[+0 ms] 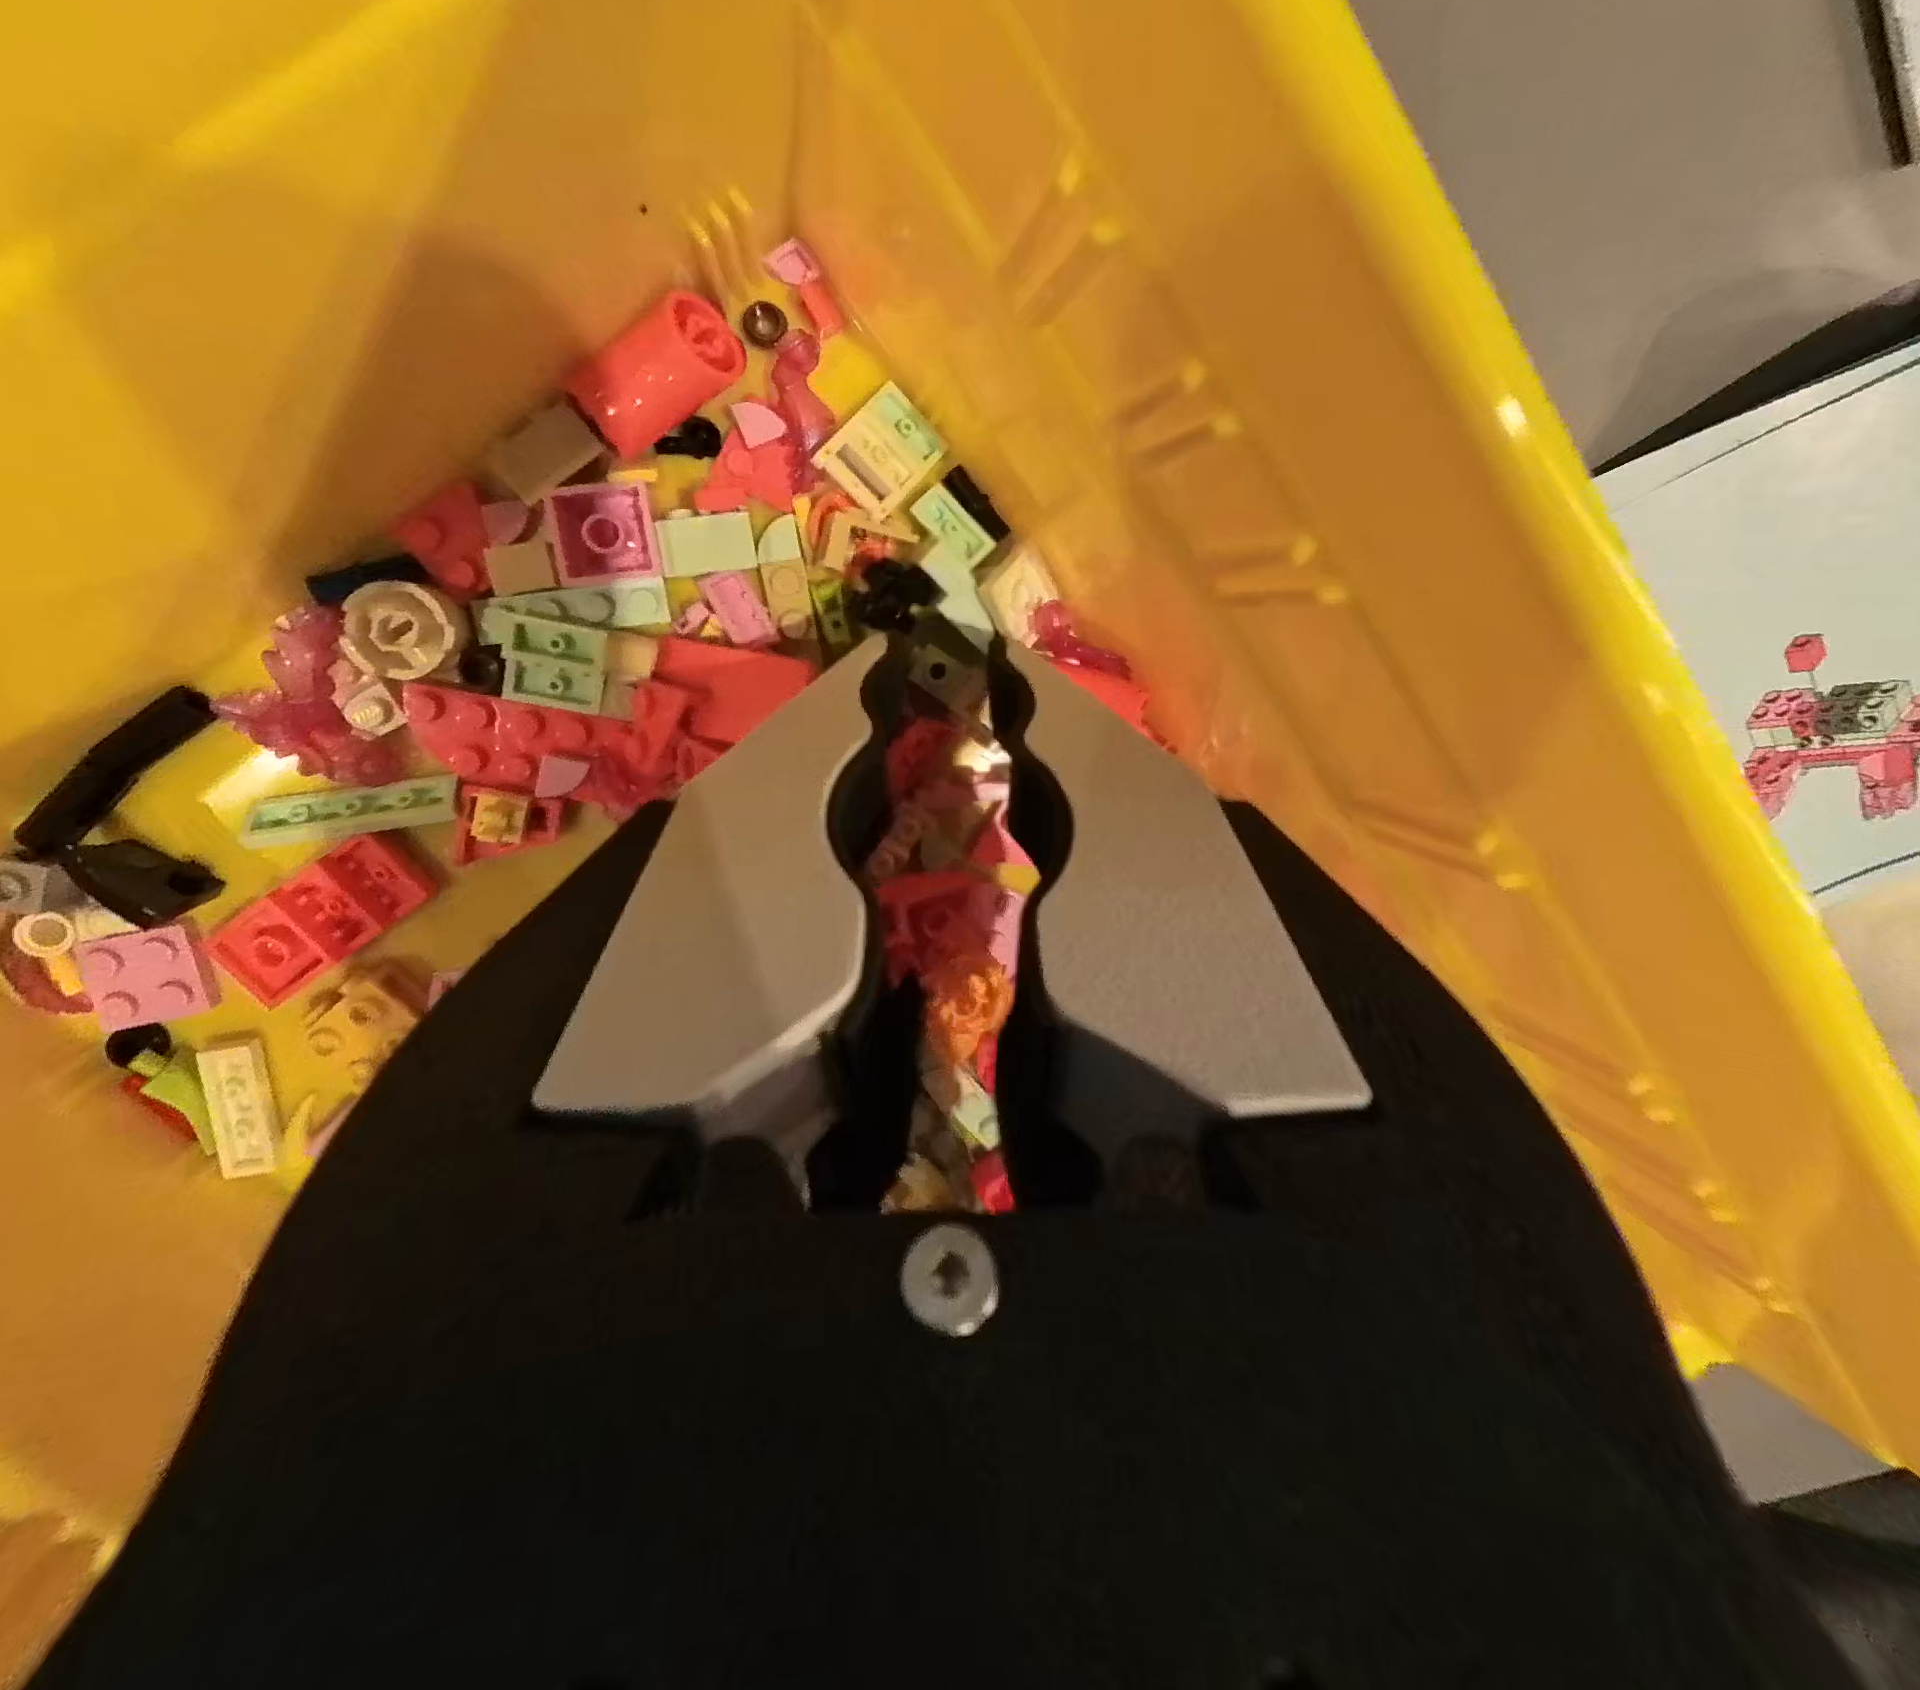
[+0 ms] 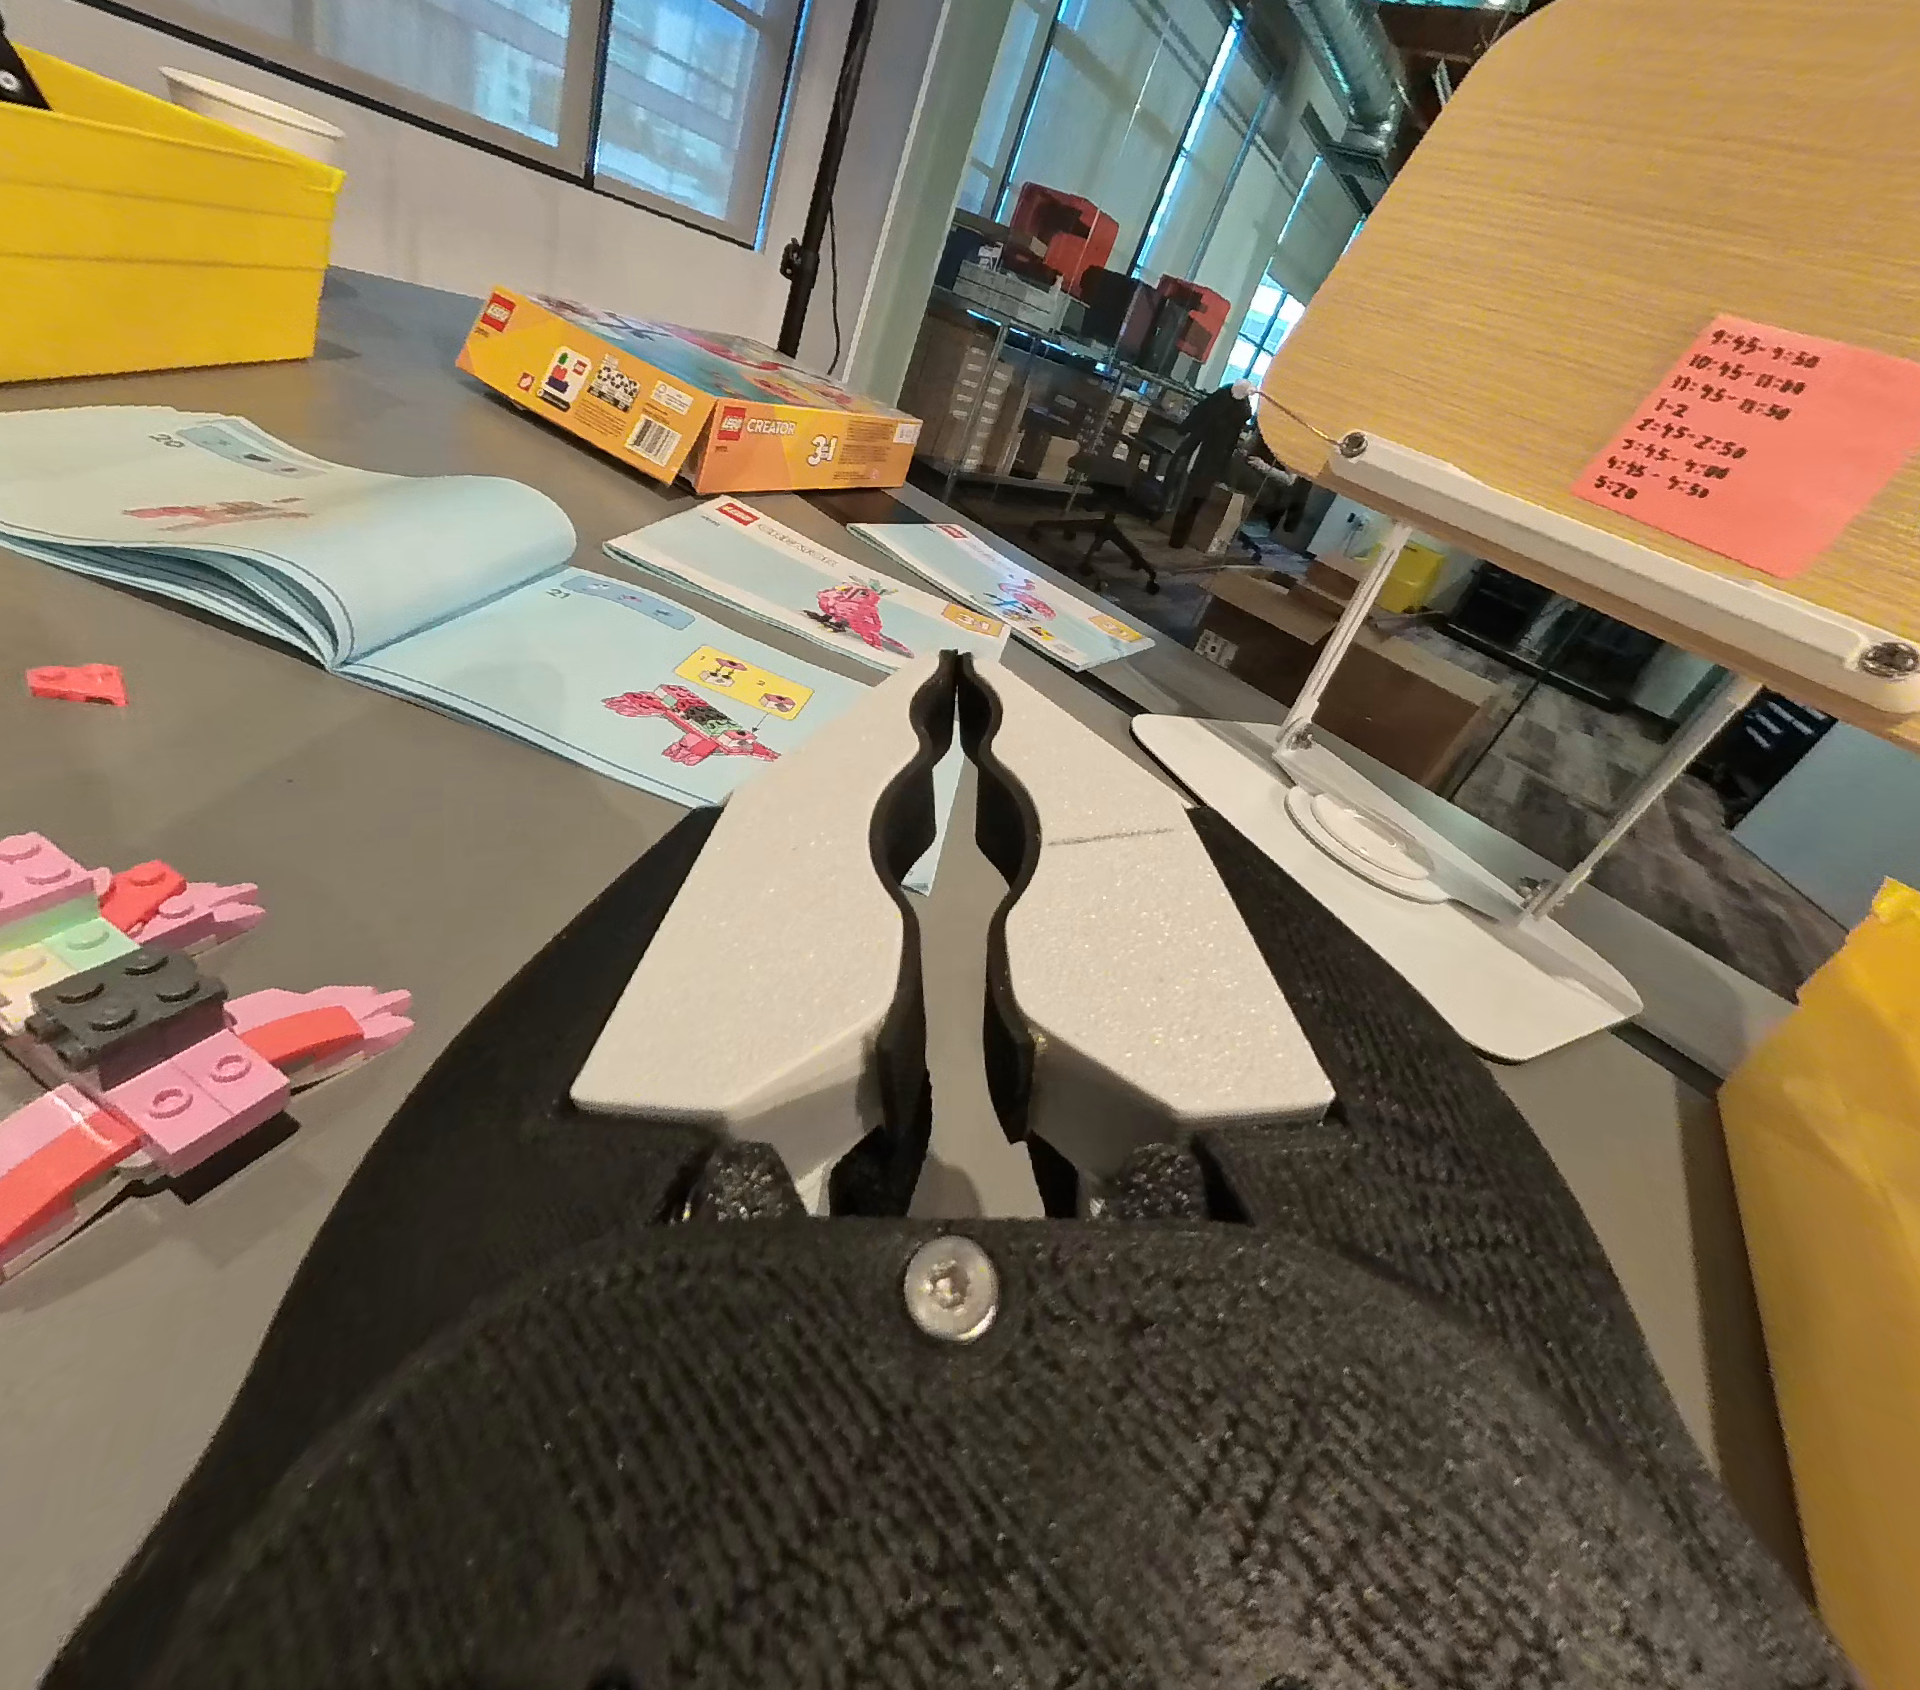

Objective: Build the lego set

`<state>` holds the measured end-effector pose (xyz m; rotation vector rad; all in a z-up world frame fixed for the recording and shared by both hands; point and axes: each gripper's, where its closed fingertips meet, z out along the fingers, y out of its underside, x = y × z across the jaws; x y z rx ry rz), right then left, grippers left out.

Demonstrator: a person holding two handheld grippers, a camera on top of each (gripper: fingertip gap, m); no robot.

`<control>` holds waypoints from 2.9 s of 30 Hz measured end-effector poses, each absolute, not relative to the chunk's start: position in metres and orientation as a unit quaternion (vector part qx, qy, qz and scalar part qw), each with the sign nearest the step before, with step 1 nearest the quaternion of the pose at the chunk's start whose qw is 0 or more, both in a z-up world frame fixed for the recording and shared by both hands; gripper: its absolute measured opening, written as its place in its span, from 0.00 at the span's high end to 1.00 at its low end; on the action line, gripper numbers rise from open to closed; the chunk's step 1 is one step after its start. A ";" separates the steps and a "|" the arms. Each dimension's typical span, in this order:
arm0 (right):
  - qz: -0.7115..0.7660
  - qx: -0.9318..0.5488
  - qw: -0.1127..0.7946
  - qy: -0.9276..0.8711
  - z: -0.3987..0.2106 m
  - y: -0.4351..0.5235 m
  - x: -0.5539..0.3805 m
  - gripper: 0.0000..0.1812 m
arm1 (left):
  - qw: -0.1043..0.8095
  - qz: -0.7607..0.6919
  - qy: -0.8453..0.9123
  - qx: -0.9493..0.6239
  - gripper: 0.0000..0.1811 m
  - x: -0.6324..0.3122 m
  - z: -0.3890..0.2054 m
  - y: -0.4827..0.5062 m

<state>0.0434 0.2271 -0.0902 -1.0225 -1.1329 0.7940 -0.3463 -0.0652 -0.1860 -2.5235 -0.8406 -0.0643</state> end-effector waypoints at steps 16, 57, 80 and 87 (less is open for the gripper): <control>0.347 -0.444 0.650 -0.510 -0.092 0.222 0.042 1.00 | 0.266 0.029 -0.266 -0.926 0.94 -0.351 -0.173 -0.070; 0.627 -0.412 0.204 -0.629 -0.110 0.057 0.034 0.92 | 0.634 0.230 0.339 -0.656 0.94 0.038 -0.115 0.064; 0.505 -0.447 0.215 -0.707 -0.155 0.133 0.075 0.96 | 0.508 -0.123 0.313 -0.793 0.70 0.042 -0.161 0.076; 0.526 -0.403 0.212 -0.719 -0.151 0.121 0.080 0.96 | 0.480 -0.161 0.309 -0.805 0.77 0.046 -0.168 0.092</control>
